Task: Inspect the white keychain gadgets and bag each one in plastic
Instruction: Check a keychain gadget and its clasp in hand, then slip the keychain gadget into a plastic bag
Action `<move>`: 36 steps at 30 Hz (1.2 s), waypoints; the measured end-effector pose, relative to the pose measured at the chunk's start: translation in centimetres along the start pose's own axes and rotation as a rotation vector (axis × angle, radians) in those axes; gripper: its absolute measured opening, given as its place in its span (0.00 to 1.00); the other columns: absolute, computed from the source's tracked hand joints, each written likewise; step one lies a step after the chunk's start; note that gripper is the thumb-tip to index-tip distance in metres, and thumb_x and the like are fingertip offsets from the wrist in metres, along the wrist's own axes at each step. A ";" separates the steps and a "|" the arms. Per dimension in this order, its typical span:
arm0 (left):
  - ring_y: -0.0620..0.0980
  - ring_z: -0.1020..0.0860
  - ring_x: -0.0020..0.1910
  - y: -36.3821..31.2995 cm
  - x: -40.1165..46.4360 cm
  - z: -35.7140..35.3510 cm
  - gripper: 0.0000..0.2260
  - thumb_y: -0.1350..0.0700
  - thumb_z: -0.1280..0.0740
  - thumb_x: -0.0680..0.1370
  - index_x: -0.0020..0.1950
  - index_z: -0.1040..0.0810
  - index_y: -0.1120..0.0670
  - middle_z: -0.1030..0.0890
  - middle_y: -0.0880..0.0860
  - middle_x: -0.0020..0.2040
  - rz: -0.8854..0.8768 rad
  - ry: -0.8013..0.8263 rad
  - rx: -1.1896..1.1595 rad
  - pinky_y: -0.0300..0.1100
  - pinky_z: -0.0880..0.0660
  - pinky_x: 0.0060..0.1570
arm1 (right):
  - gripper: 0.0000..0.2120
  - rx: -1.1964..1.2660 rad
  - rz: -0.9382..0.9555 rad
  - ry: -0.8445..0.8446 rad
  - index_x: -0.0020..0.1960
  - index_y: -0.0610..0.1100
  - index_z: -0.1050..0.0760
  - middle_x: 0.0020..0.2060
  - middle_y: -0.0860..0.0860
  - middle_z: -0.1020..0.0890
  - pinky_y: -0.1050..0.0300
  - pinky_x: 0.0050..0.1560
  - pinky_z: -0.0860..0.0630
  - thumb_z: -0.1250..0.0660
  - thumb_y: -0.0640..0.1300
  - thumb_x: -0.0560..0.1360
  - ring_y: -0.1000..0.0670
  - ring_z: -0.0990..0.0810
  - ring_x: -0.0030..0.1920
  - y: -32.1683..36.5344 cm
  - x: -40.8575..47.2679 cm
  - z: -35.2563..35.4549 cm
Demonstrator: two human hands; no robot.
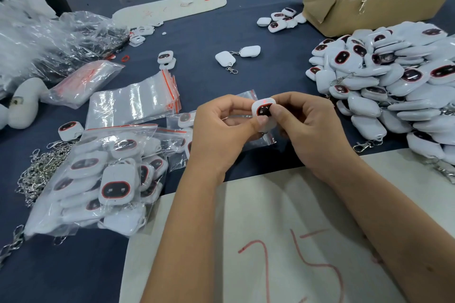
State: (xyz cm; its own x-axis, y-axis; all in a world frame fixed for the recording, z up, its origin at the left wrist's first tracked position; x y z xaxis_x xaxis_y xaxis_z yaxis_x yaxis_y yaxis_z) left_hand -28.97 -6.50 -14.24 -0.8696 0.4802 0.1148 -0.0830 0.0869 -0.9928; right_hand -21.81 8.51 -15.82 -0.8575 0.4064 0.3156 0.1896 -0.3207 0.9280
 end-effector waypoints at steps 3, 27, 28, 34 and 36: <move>0.58 0.13 0.44 0.2 0.0 -0.1 0.09 0.69 0.23 0.73 0.51 0.16 0.63 0.13 0.59 0.45 0.009 0.004 0.010 0.48 0.15 0.43 | 0.07 0.004 -0.038 0.005 0.51 0.48 0.16 0.35 0.59 0.16 0.67 0.37 0.26 0.33 0.41 0.83 0.60 0.23 0.33 0.0 0.0 -0.1; 0.59 0.13 0.43 0.1 0.0 -0.4 0.08 0.68 0.23 0.73 0.50 0.17 0.60 0.13 0.58 0.42 0.076 -0.037 0.072 0.52 0.15 0.45 | 0.06 0.107 -0.011 0.006 0.52 0.45 0.16 0.35 0.59 0.16 0.70 0.35 0.27 0.32 0.41 0.82 0.59 0.21 0.32 -0.2 0.0 -0.4; 0.59 0.13 0.43 0.1 -0.1 -0.4 0.08 0.69 0.23 0.73 0.50 0.17 0.61 0.13 0.58 0.42 0.082 -0.040 0.060 0.51 0.15 0.44 | 0.06 0.103 -0.012 0.010 0.52 0.45 0.16 0.35 0.59 0.16 0.70 0.35 0.26 0.32 0.41 0.82 0.59 0.21 0.32 -0.2 0.0 -0.5; 0.55 0.13 0.42 0.1 0.2 -0.9 0.09 0.67 0.23 0.73 0.52 0.16 0.60 0.13 0.55 0.42 0.028 -0.084 0.106 0.48 0.15 0.45 | 0.05 0.152 -0.037 -0.012 0.53 0.44 0.16 0.34 0.56 0.17 0.67 0.33 0.27 0.32 0.41 0.83 0.59 0.24 0.31 0.0 0.0 -0.5; 0.54 0.13 0.42 0.1 0.3 -1.2 0.09 0.66 0.23 0.73 0.52 0.16 0.60 0.13 0.55 0.42 -0.010 -0.130 0.130 0.46 0.15 0.44 | 0.05 0.168 -0.036 -0.005 0.53 0.44 0.17 0.33 0.57 0.18 0.67 0.33 0.27 0.31 0.41 0.83 0.59 0.24 0.31 0.1 -0.1 -0.5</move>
State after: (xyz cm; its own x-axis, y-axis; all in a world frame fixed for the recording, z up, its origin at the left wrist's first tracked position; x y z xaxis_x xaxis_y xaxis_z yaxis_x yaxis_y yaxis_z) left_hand -28.66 -5.29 -14.27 -0.9235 0.3619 0.1272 -0.1465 -0.0263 -0.9889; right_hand -21.97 7.97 -15.82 -0.8630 0.4189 0.2825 0.2368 -0.1585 0.9585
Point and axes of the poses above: each hand's wrist, its own x-axis towards the middle knuckle, its own z-axis out of the back of the hand, y = z × x, the point moved 2 cm from there along x, towards the middle knuckle
